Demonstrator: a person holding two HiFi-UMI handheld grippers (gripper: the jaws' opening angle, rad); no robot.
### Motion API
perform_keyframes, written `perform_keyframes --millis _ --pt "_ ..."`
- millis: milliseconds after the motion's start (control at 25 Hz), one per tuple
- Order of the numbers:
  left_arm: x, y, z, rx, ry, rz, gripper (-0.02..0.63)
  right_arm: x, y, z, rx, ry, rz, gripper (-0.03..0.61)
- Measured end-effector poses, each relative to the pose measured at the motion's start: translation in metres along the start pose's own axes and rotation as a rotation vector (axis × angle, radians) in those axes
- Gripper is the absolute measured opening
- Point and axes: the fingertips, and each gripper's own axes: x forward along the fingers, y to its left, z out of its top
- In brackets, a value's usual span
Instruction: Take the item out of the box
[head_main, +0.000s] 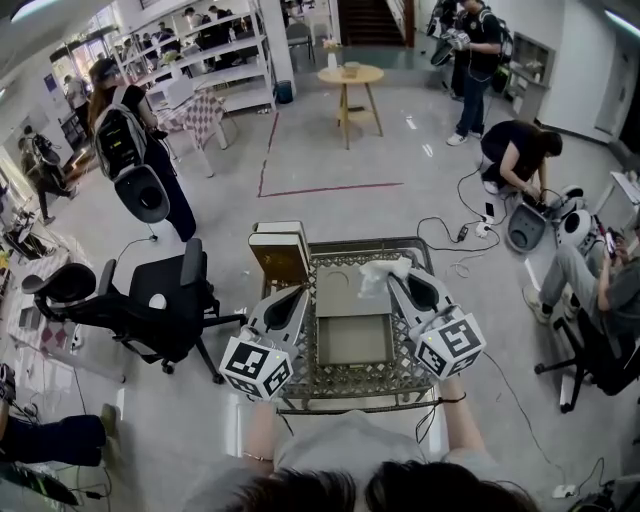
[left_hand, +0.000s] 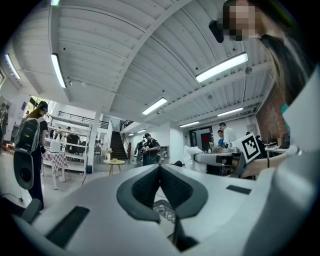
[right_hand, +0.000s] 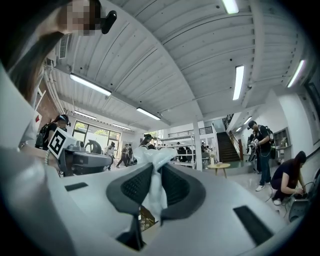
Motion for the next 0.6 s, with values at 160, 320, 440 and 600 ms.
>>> perform_keyframes --millis 160,320,440,600 --pt "-0.0002 0.0 0.0012 0.002 0.003 -0.002 0.017 0.0 0.0005 0.0008 0.003 0.002 -0.001 0.071" --pt "-0.0018 0.0019 -0.001 -0.001 0.008 -0.002 0.017 0.0004 0.002 -0.0005 0.005 0.003 -0.004 0.071" --pt "-0.003 0.0029 -0.0017 -0.004 0.011 -0.005 0.017 0.001 0.0036 -0.0004 0.006 0.004 -0.006 0.071" --pt "-0.0015 0.0018 -0.0044 -0.008 0.018 -0.013 0.017 0.001 0.0023 -0.0018 0.005 0.011 -0.007 0.071"
